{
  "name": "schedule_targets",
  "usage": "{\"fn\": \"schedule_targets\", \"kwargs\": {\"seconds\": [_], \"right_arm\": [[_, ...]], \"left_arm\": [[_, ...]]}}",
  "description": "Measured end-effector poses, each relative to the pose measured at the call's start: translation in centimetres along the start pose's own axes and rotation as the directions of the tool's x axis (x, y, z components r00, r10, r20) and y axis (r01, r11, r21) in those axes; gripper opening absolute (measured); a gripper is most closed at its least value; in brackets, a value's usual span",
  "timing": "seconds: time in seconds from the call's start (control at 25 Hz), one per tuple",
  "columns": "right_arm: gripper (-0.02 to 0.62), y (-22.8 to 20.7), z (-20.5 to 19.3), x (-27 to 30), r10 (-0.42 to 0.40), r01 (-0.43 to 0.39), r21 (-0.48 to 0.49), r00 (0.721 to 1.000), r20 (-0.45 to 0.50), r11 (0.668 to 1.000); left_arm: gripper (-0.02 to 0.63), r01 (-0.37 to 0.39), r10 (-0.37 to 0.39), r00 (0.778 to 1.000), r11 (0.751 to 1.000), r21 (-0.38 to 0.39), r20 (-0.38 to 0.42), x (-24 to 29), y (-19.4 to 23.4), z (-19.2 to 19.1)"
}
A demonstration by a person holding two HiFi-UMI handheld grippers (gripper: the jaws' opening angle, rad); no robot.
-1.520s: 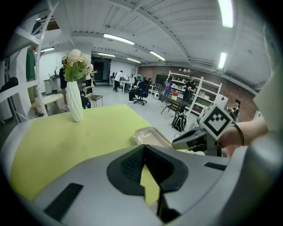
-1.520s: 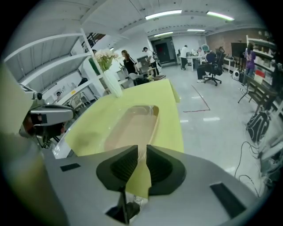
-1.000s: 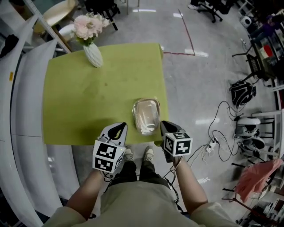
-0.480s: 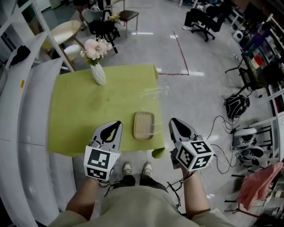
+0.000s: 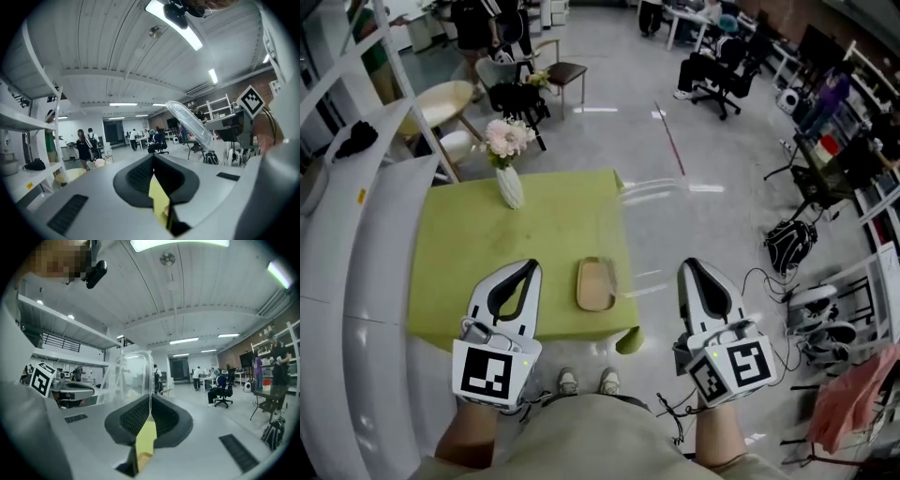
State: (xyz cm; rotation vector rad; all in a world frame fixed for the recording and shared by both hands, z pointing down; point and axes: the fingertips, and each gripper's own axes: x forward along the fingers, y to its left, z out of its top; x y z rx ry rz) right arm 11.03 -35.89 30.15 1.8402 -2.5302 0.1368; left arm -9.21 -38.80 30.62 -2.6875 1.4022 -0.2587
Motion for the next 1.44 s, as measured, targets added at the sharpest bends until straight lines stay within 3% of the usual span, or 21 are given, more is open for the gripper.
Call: {"fn": "schedule_targets", "kwargs": {"seconds": [0.2, 0.4, 0.8, 1.44], "right_arm": [[0.021, 0.6, 4.6, -3.2, 0.0, 0.004, -0.033, 0.993, 0.12, 0.999], [0.018, 1.6, 6.6, -5.4, 0.009, 0.004, -0.067, 0.982, 0.189, 0.998], [0.018, 2.5, 5.0, -5.8, 0.064, -0.058, -0.038, 0.985, 0.162, 0.998], [0.018, 1.8, 3.8, -4.8, 0.077, -0.08, 0.02, 0.99, 0.12, 0.997]], "left_arm": [[0.006, -0.027, 0.025, 0.998, 0.999, 0.035, 0.056, -2.4, -0.6, 3.9], [0.006, -0.048, 0.044, 0.996, 0.998, 0.043, 0.073, -4.4, -1.2, 5.0], [0.006, -0.032, 0.029, 0.998, 0.998, 0.046, 0.047, -5.3, -2.8, 4.2], [0.006, -0.013, 0.011, 0.999, 0.999, 0.037, 0.039, -4.6, -3.2, 3.7]]}}
